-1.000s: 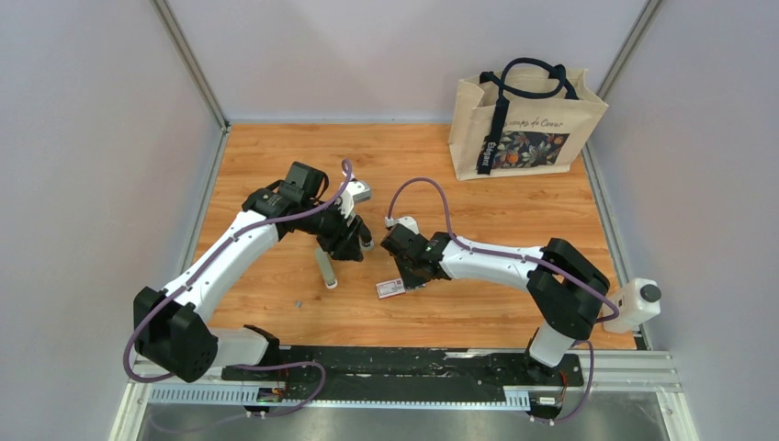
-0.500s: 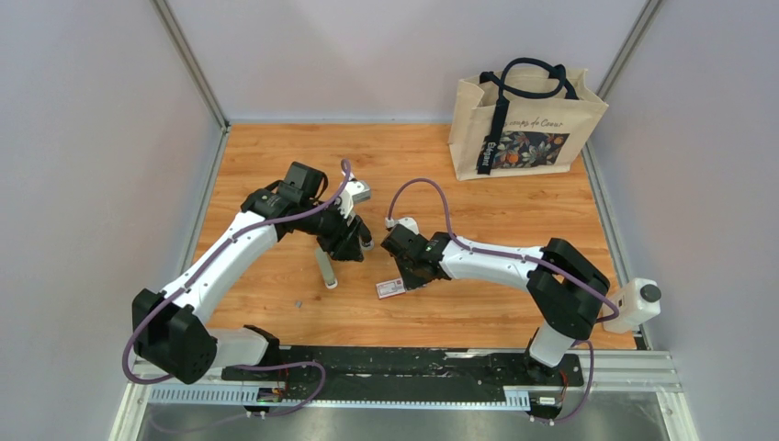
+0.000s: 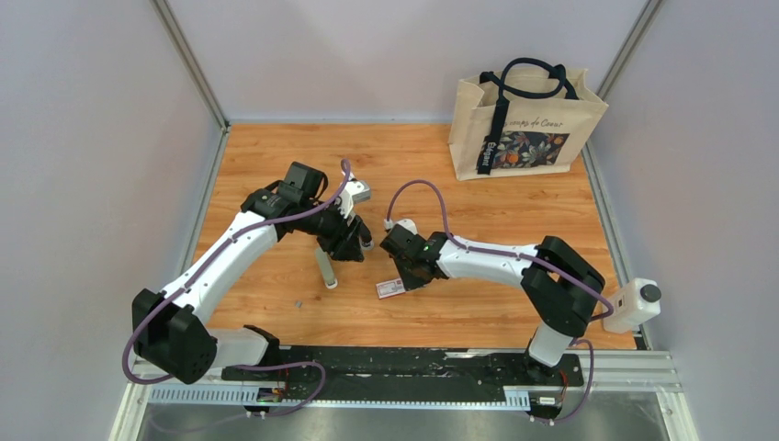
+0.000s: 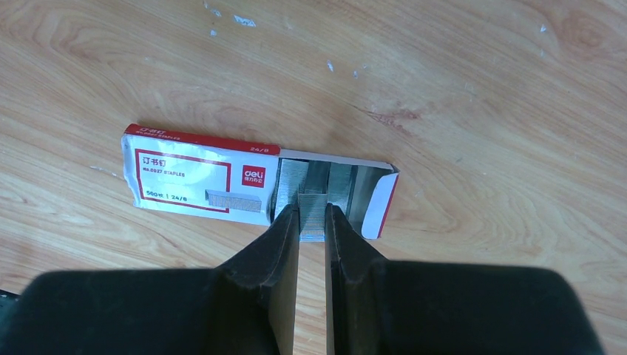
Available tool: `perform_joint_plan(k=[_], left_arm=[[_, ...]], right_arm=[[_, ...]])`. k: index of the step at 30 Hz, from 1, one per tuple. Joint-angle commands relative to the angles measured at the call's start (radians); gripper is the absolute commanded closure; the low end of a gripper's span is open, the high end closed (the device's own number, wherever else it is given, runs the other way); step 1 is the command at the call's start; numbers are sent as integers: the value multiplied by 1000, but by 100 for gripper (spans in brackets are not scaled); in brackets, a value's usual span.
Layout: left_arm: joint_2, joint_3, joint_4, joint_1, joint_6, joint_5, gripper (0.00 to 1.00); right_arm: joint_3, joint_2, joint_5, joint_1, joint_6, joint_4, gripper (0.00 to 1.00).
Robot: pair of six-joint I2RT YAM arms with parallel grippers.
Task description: Unload the staples from the stapler
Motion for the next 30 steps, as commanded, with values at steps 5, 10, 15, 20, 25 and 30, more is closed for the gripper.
perform_joint_plan(k=[5, 10, 15, 20, 25, 30], left_arm=[[-23, 20, 18, 0, 6, 33, 39], [-23, 20, 18, 0, 7, 33, 39], [-25, 16, 18, 0, 6, 37, 39], [-29, 15, 15, 0, 7, 36, 39], [-26, 15, 15, 0, 7, 40, 39], [-25, 18, 15, -2, 4, 46, 39]], right_arm=[[26, 6, -18, -19, -11, 16, 89], [23, 3, -20, -20, -9, 19, 89], [23, 5, -26, -22, -11, 21, 89], [24, 12, -29, -25, -14, 22, 88], [15, 6, -38, -29, -9, 30, 87], [6, 0, -44, -40, -9, 39, 86]])
